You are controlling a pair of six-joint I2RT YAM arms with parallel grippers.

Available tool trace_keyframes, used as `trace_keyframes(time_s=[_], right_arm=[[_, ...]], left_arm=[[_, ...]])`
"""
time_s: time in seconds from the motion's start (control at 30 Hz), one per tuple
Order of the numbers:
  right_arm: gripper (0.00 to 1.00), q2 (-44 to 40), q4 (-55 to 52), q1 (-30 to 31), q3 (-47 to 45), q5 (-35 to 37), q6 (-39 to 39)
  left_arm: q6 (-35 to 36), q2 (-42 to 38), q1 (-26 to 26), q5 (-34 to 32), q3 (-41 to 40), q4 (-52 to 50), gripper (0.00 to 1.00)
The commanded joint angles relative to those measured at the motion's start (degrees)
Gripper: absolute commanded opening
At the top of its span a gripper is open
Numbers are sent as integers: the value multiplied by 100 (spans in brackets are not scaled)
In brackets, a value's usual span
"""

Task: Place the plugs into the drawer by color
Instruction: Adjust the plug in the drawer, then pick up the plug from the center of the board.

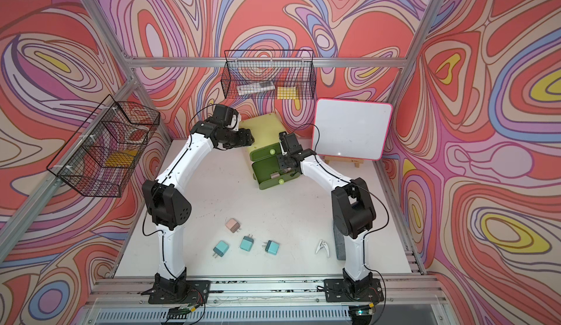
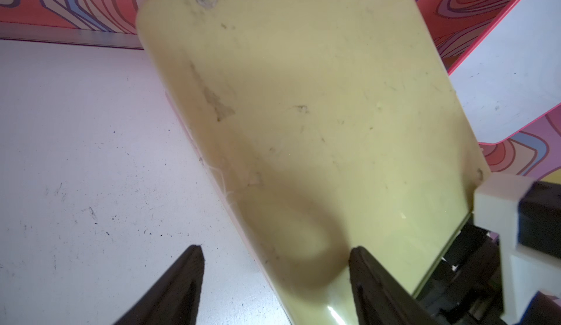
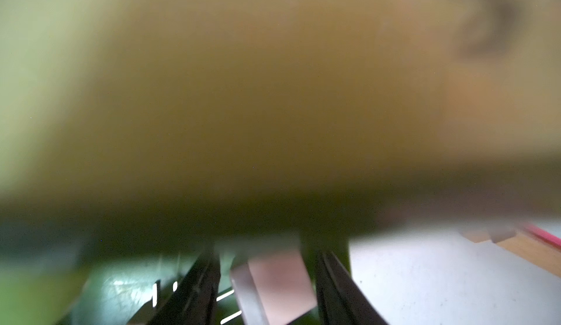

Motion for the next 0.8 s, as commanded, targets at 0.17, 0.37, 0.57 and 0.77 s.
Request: trace_keyframes(time_s=[0.17,0.37,0.57,0.77], right_arm=[[53,-1703,1288,907,-1740,-799,108],[53,-1651,1778,2190,-2509,-687,526],[55,-618,1762,3156,-2262,-547,772],[63,145,1455,3420,-1803,-316,815]], left_arm=[[85,-159,-35,-33,131,-93,75],[77,-127,-34,-17,137,-104,75],[51,-131,-35,20,141,-101,75],[51,-165,-35,53,140,-121,75]])
